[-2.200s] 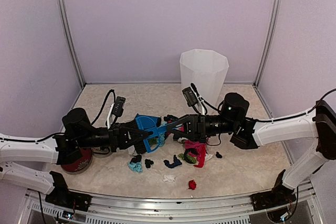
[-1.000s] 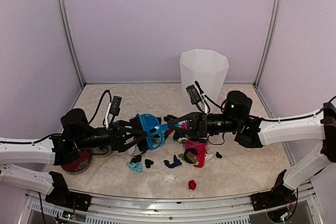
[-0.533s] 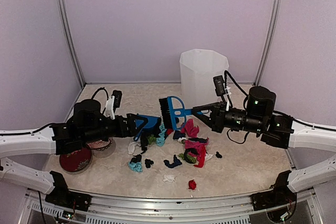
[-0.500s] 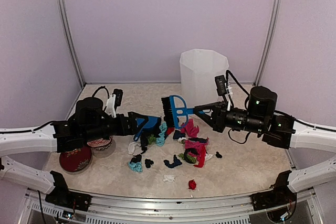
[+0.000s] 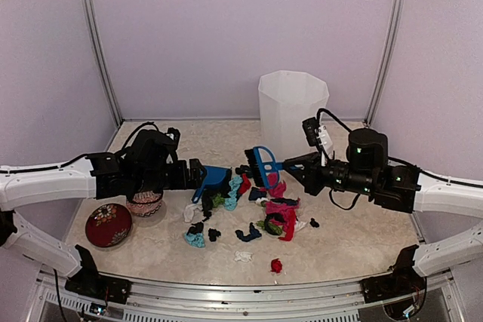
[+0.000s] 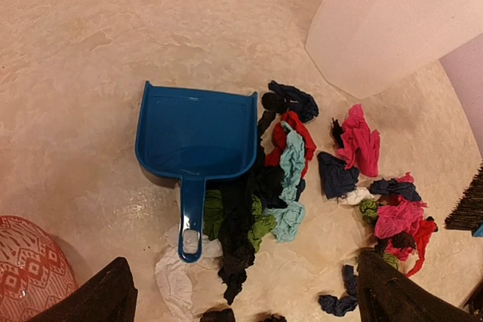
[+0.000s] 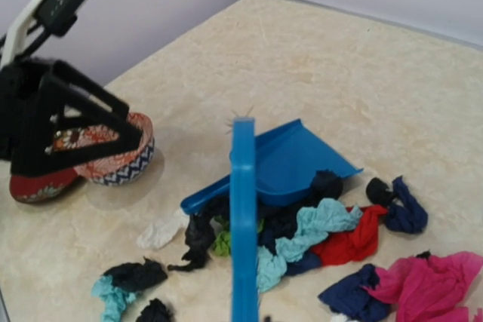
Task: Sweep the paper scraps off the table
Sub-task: Pick up the dustpan from the center of the board.
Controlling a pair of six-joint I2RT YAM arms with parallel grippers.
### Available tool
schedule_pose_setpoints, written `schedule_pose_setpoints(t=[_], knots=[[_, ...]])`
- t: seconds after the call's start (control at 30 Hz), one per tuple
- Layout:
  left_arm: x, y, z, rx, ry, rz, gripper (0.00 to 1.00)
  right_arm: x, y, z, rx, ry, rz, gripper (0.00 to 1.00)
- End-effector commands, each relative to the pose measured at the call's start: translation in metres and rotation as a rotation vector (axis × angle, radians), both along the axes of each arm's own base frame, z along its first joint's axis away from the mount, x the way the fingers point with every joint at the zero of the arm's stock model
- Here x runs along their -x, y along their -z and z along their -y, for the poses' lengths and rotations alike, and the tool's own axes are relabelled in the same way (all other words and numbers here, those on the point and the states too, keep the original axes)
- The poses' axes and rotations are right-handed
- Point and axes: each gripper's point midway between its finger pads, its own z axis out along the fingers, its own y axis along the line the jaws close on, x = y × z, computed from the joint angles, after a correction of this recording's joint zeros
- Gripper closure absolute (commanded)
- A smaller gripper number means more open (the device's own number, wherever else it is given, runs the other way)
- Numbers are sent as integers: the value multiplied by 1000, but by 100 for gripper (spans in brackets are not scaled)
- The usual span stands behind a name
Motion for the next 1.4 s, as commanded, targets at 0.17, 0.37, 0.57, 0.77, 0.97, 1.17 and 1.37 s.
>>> schedule_pose_setpoints(t=[0.17, 0.37, 0.57, 0.77, 0.97, 1.17, 1.37], knots=[[-25, 17, -10, -138, -12, -66, 1, 3, 1, -2, 0, -28, -34, 100], [-38, 37, -6, -223, -2, -121, 2, 7, 8, 4, 9, -21, -50, 100], [-54, 63, -3, -254, 25, -180, 9, 11, 9, 10, 2, -12, -48, 100], [-60, 80, -4, -285, 25, -213, 15, 12, 10, 13, 7, -5, -54, 100], [-60, 96, -4, -310, 46, -246, 18, 11, 12, 13, 10, -2, -57, 100], [-64, 111, -1, -336, 59, -270, 22, 10, 12, 12, 8, -5, -59, 100], [-69, 119, 1, -341, 68, -280, 29, 9, 14, 11, 14, -4, -58, 100]])
